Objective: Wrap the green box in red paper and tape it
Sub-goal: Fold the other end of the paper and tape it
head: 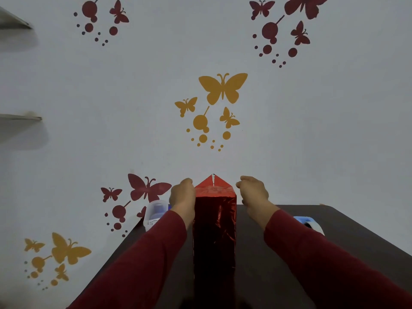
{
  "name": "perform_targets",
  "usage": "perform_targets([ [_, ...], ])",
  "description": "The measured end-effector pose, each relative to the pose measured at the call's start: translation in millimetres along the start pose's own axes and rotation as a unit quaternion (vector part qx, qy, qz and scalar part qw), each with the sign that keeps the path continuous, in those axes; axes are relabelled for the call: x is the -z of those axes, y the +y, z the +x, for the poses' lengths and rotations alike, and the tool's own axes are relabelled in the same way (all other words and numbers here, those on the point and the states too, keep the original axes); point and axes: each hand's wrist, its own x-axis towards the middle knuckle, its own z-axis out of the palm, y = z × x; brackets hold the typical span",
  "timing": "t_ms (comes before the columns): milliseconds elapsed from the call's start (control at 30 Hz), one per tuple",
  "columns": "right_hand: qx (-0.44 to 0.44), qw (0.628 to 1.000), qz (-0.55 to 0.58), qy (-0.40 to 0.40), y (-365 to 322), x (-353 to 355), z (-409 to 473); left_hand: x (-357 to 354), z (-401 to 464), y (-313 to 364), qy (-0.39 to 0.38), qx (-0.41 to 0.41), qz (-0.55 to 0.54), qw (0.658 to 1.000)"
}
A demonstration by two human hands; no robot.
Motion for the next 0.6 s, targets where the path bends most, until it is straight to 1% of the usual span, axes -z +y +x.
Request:
perform_targets([
  [33, 0.003, 1.0, 0.025, 0.019, 2, 8, -8, 5, -17, 6, 0.031, -0.042, 0.025, 0.998],
  [67, 0.008, 0.999, 0.038, 0.036, 3, 16, -13, 8, -31, 6, 0.073, -0.107, 0.061, 0.99],
  [133, 0.018, 0.998, 0.046, 0.037, 8, 35, -27, 9, -64, -1, 0.107, -0.252, 0.085, 0.958],
  [167, 0.025, 0.998, 0.041, 0.033, 11, 45, -32, 7, -79, -8, 0.102, -0.311, 0.081, 0.941],
  [233, 0.044, 0.998, 0.023, 0.03, 17, 66, -45, -1, -98, -26, 0.063, -0.412, 0.107, 0.903],
  [333, 0.078, 0.995, -0.019, 0.051, 27, 101, -63, -27, -122, -54, -0.032, -0.528, 0.128, 0.839],
  [367, 0.09, 0.993, -0.039, 0.058, 31, 112, -67, -36, -128, -65, -0.067, -0.546, 0.129, 0.825],
  [433, 0.108, 0.987, -0.095, 0.074, 44, 138, -72, -59, -141, -91, -0.134, -0.542, 0.137, 0.818],
  [533, 0.113, 0.968, -0.191, 0.12, 64, 179, -70, -95, -153, -129, -0.236, -0.498, 0.194, 0.811],
  [600, 0.088, 0.949, -0.261, 0.156, 76, 204, -66, -117, -158, -150, -0.303, -0.453, 0.234, 0.805],
])
